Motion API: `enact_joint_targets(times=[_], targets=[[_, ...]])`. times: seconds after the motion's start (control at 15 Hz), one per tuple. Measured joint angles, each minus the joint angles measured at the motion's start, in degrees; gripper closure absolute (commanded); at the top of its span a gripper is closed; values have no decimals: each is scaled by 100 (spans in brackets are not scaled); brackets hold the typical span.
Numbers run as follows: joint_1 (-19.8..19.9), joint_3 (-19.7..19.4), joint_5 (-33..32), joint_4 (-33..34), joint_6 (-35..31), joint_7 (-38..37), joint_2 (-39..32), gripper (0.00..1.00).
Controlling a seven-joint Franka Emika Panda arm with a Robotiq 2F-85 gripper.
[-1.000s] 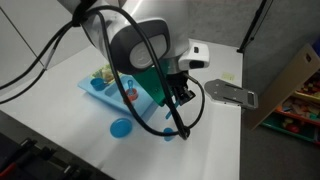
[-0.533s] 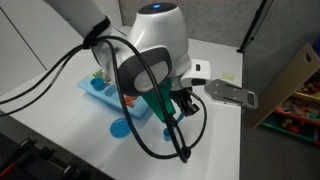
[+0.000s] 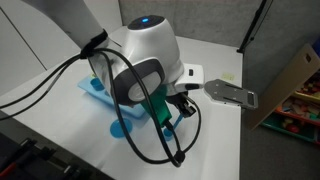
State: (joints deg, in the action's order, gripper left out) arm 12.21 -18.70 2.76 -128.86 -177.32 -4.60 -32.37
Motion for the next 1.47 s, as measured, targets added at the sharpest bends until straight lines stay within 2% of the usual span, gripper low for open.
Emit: enact_joint_targets(times=[0.6,1.47], targets=[[-78,46,14,-505,-942,0,-2,92],[-80,132,143,-838,-1700,0,-63,92]])
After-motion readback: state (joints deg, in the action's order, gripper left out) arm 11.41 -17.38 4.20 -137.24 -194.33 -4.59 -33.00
